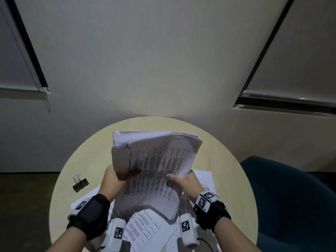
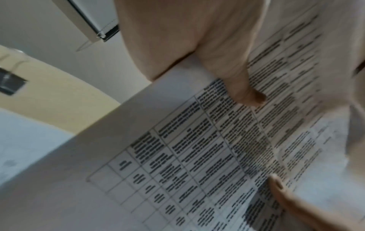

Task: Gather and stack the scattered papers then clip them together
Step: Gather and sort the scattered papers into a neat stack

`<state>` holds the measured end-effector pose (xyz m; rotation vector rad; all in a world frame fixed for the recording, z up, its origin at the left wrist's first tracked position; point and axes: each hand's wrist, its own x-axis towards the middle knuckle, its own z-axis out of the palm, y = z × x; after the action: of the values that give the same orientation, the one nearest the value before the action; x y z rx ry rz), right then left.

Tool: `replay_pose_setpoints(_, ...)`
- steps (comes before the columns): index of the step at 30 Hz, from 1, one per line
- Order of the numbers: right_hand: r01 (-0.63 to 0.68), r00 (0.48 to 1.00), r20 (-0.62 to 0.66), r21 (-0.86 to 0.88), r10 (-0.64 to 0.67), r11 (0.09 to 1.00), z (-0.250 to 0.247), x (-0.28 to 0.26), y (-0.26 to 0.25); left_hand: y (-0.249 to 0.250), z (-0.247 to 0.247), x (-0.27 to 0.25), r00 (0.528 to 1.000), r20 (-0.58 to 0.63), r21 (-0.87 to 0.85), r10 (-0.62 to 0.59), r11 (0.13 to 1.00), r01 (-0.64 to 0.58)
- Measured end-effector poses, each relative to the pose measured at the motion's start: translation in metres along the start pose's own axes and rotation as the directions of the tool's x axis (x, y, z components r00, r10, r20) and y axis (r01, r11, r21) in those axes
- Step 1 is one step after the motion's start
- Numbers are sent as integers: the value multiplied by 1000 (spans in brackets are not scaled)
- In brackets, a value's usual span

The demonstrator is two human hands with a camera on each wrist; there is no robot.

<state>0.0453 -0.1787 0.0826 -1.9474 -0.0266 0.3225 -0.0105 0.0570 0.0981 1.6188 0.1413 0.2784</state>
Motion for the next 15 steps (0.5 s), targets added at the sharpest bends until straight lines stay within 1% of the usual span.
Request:
replay_pose_setpoints(2,-1,1000,-2,-10,1,1000,-3,0,2,0,0,-1,1000,25,-20,3,1000,-3)
replay_pose_setpoints(4,-57,997,46,-7,57,998,-1,-2,11,-9,-3,-8,995,75,-11,-58,998,59)
replay_pose_setpoints(6,-123,985,116,-51,128,991,6,-10,17,-29,-2,-20,986,105,28,-128,992,126)
replay_pose_setpoints(8,-153,982,103,-63,159,986,11,-13,26,-44,1,-29,980,139,33,-144,990,140)
replay_pose_setpoints(9,-159,983,84,-36,161,987,12,-13,26,-46,4,-29,976,129,28,-173,985,170)
replay_pose_setpoints(10,-141,987,75,-9,141,990,11,-14,22,-46,5,-28,977,96,37,-191,981,188)
replay_pose_setpoints(13,-90,992,88,-13,91,996,9,-14,4,-40,-3,-18,983,-17,90,-182,979,183)
replay_pose_setpoints(15,-56,996,68,-18,57,998,8,-12,-8,-38,-9,-11,987,-47,101,-154,982,158)
